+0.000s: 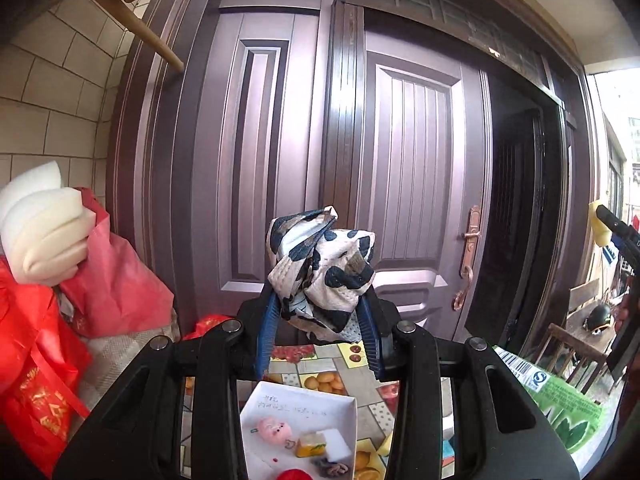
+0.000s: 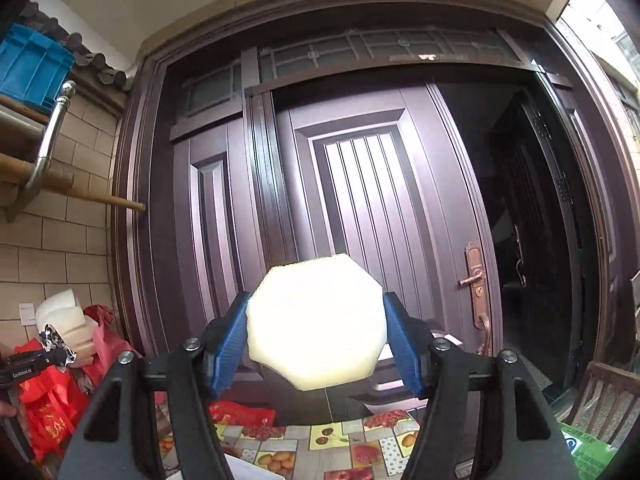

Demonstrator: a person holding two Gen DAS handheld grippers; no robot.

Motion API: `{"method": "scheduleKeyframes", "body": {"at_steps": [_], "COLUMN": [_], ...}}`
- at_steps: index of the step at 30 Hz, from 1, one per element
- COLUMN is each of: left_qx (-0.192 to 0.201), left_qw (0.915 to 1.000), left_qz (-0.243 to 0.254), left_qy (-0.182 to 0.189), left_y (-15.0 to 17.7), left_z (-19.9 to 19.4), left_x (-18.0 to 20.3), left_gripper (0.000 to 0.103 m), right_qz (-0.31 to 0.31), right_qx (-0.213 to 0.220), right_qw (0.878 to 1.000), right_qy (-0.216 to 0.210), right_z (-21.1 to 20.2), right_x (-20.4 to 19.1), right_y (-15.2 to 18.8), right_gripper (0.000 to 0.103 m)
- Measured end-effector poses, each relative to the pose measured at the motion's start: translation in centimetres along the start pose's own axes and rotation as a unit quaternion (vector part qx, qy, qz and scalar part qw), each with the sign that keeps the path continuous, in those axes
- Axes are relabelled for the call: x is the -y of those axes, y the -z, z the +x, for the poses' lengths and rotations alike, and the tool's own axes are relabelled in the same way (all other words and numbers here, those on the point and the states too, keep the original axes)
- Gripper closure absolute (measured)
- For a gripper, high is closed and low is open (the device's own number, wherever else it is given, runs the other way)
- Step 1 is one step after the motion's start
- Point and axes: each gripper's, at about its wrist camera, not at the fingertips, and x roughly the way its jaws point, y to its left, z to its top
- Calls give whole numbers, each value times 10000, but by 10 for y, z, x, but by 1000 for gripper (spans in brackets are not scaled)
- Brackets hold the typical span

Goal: Organize soft objects
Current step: 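Lift the scrunchie over the box with the left tool while the right tool carries the foam pad, then release the scrunchie into the box with the left tool while the right tool drops the foam pad, then grasp the yellow-green sponge with the left tool while the right tool grasps the white sock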

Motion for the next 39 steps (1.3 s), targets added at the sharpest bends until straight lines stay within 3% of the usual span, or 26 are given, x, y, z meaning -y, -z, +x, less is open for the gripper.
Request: {"method": "scheduleKeyframes", "body": {"at_steps": [6,11,14,17,20,25,28,31,33,35,37,38,39], "left_qx": [-334,-771,-1190,-1745,-2279,-2799,-2977,-2976,-2953,-2889,-2751,-2744,-2749], "left_qw": [9994,9968,9924,9837,9711,9536,9465,9444,9441,9449,9473,9468,9463], "left_qz": [-59,-198,-296,-428,-693,-1069,-1167,-1280,-1296,-1236,-1242,-1264,-1291], "left_qy": [0,-33,-65,-108,-140,-300,-443,-563,-681,-919,-1073,-1107,-1107], "left_y": [23,52,86,133,186,251,270,276,277,277,275,275,276], "left_z": [25,65,95,130,159,184,197,204,207,210,207,208,208], "left_x": [-10,-19,-28,-39,-50,-61,-66,-75,-81,-85,-88,-89,-89], "left_gripper": [67,67,67,67,67,67,67,67,51,0,0,0,0], "right_qz": [-31,-20,44,131,172,291,353,240,304,358,318,283,252], "right_qx": [-361,-1097,-1712,-2518,-3365,-4442,-4816,-4901,-4933,-4879,-4780,-4744,-4708], "right_qw": [9984,9915,9821,9635,9365,8914,8721,8675,8649,8671,8725,8750,8774], "right_qy": [-424,-704,-788,-896,-976,-855,-793,-824,-877,-943,-957,-925,-886], "right_z": [30,78,109,140,166,192,210,223,231,233,230,229,229], "right_x": [-40,-67,-78,-90,-100,-103,-104,-114,-118,-120,-121,-120,-120], "right_y": [28,67,113,176,246,350,387,406,413,415,414,414,414], "right_gripper": [38,38,38,38,38,38,38,37,29,14,8,0,0]}}
